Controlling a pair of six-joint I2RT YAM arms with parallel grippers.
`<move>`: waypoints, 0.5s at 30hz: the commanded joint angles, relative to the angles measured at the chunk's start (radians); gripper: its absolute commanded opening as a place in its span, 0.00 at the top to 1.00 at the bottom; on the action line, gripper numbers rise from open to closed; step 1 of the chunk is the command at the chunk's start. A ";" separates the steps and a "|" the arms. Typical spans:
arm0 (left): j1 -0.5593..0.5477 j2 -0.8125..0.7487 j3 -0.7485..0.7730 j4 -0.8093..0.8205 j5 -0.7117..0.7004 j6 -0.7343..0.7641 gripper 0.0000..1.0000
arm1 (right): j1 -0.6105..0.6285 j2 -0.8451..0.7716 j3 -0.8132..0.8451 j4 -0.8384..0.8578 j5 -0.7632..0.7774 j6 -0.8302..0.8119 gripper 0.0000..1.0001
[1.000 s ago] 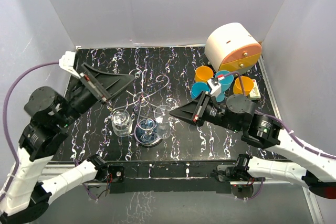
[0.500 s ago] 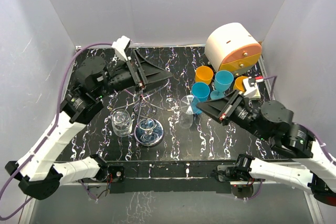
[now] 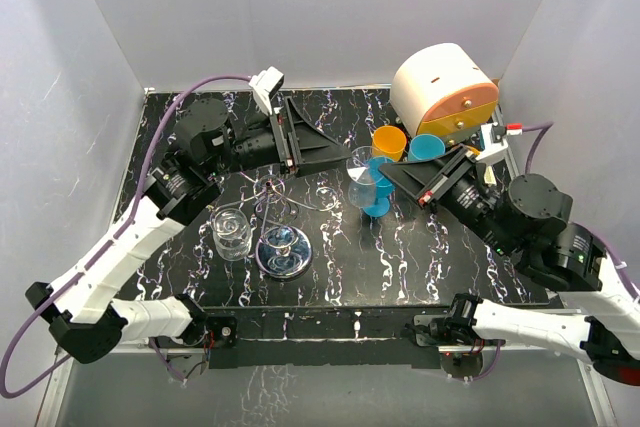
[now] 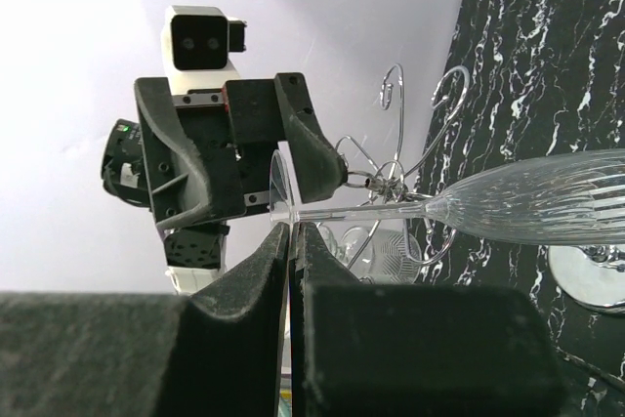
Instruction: Take the wine glass off the wine glass rack
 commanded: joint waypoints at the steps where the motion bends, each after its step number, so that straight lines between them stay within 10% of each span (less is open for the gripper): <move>1: -0.033 -0.005 0.013 0.069 0.040 -0.010 0.33 | 0.004 0.003 0.026 0.059 0.029 -0.027 1.00; 15: -0.121 0.025 0.042 -0.001 -0.053 0.036 0.59 | 0.004 0.001 0.019 0.026 0.057 -0.033 1.00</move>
